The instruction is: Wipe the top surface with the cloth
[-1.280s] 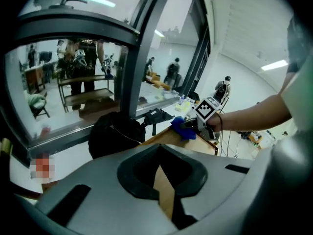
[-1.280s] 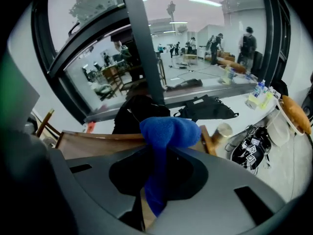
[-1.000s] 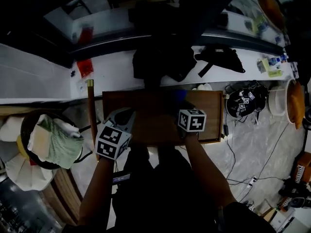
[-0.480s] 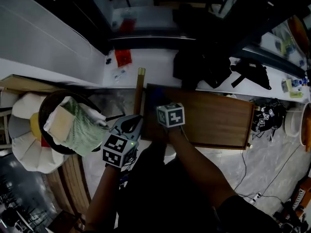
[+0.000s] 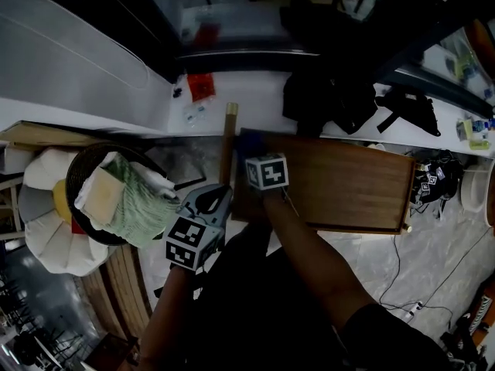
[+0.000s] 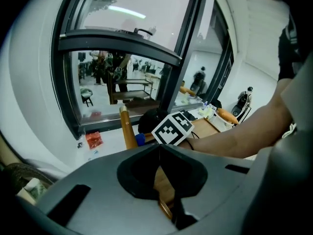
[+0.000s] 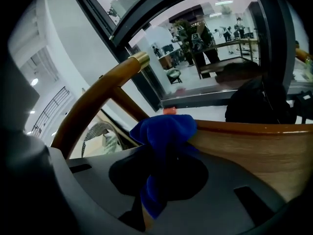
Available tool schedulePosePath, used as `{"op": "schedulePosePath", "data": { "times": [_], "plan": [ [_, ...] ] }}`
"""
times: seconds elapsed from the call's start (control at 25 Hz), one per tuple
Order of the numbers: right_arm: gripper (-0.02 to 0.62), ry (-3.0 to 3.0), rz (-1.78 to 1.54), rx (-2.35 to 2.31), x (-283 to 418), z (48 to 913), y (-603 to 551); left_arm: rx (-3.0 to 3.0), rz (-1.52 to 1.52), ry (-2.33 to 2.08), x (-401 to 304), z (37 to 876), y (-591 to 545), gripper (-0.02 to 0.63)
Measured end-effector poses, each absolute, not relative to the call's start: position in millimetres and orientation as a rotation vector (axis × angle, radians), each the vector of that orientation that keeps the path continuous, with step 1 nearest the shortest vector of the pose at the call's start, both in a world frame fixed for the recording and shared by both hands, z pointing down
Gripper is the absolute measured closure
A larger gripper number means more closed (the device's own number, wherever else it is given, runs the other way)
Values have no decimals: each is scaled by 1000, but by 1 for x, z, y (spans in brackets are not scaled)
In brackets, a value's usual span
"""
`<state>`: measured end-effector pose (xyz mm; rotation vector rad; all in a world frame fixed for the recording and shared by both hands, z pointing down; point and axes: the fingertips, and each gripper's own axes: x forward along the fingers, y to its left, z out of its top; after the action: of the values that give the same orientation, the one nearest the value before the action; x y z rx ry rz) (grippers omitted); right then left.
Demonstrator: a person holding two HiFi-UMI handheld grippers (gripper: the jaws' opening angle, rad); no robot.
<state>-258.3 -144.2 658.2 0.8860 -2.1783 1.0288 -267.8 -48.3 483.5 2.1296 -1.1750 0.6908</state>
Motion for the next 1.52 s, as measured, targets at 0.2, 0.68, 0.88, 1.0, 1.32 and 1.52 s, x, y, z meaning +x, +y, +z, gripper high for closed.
{"op": "schedulePosePath", "data": {
  "times": [0.2,0.68,0.88,1.0,1.32,1.52],
  "plan": [
    [526,-2167,1032,887,-242,660,-147,2149,701,-1137,-244,486,-56,595],
    [526,-2101,1036,975,-119,661,-152,2190,713,-1086,-168,487,-81,595],
    [526,-2078,1049,1045,-47,660,-155,2221,720,-1031,-114,488,-90,595],
    [527,-2055,1048,1098,0,658,-156,2252,723,-982,-76,488,-94,595],
    [527,-1989,1030,1258,131,656,-162,2313,734,-923,-4,484,-103,595],
    [526,-1921,1058,1356,199,654,-161,2322,728,-916,25,485,-104,595]
  ]
}}
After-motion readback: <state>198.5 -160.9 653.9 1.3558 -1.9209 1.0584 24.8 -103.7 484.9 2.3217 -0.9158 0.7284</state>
